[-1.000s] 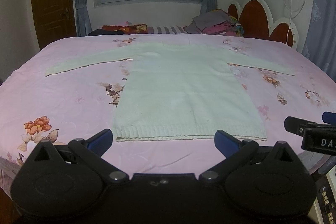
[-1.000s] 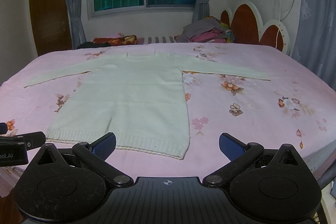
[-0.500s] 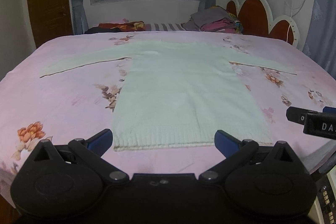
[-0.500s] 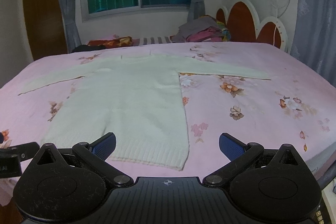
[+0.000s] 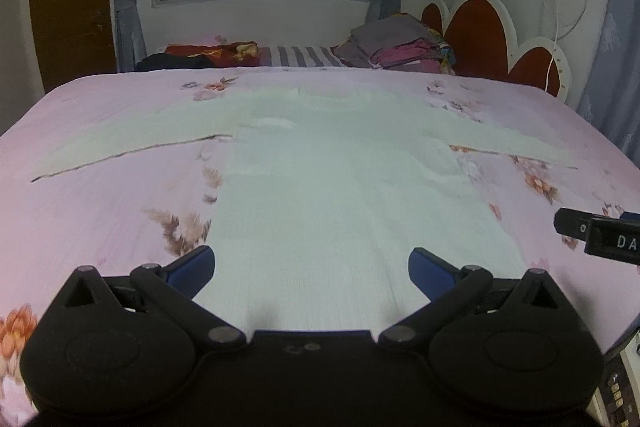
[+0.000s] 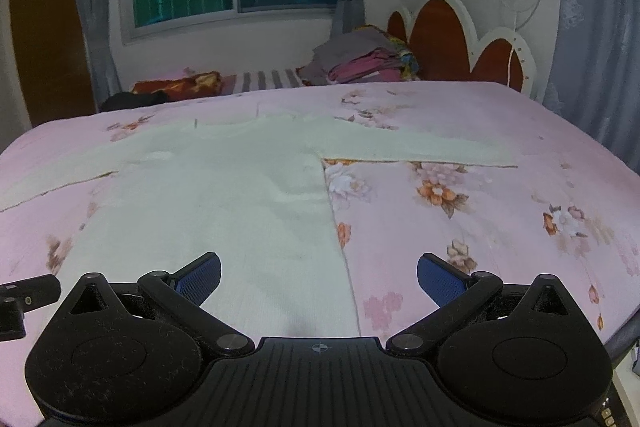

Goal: Fold small clothes
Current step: 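Grasp the sleeve cuff nearest the right tool with the right gripper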

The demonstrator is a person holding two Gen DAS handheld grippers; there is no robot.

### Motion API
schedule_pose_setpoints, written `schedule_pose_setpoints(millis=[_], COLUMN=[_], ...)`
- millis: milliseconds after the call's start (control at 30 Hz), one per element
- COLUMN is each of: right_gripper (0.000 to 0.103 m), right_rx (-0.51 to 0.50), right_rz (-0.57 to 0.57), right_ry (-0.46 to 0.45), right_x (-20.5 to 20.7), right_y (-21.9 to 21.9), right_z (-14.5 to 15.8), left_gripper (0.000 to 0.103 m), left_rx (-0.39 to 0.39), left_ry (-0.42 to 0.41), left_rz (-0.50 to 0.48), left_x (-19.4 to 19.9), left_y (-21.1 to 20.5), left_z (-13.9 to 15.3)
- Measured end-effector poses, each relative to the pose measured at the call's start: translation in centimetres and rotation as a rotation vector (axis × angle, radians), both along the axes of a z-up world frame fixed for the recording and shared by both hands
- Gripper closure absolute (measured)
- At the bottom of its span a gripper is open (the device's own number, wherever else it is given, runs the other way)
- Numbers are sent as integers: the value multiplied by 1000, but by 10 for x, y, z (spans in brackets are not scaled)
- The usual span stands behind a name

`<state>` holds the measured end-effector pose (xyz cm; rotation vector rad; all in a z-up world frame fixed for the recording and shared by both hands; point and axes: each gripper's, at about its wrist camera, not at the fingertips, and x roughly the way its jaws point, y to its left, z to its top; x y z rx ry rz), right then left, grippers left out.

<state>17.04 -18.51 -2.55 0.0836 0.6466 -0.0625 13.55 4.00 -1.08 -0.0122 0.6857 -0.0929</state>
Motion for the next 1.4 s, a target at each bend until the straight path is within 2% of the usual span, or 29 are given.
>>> schedule_pose_setpoints(millis=[133,300,500,667,833,1000,1200,1233,1267,1300,1400], right_gripper=[0,0,0,0,0,0,1,12,57,75,75], right_rx=[-9,-29,-12,-4,47,113,235,250,267,291,403], right_rz=[-36,-89,-114,-140,-162,-207,-360,-381,-392,-414,-447], right_ry=[-12,-25,-56,-76,-79,-76,-59,-54,-48,-27,-7], right_x=[19,41,61,92,143,189,229,233,236,240,242], right_y=[-1,-9,-41,-83,-142,-219,-327,-339,-349,-359,-380], right_z=[6,14,19,13,-4,-22,-60,-66,-70,-77,-93], left_gripper=[0,0,0,0,0,0,0,0,0,0,0], left_rx=[3,-67,-25,20,6,45,94,98,100,104,145], left_ry=[-24,-32,36,31,59,92,134,143,152,159,167], left_rz=[-21,-86,-101,-97,-67,-49,-28,-23,-19,-16,17], left_x=[24,51,89,122,163,203,235,238,241,244,252], left_y=[4,0,-30,-60,-91,-128,-153,-156,-157,-159,-164], left_z=[5,5,-3,-9,-15,-28,-46,-49,-51,-53,-56])
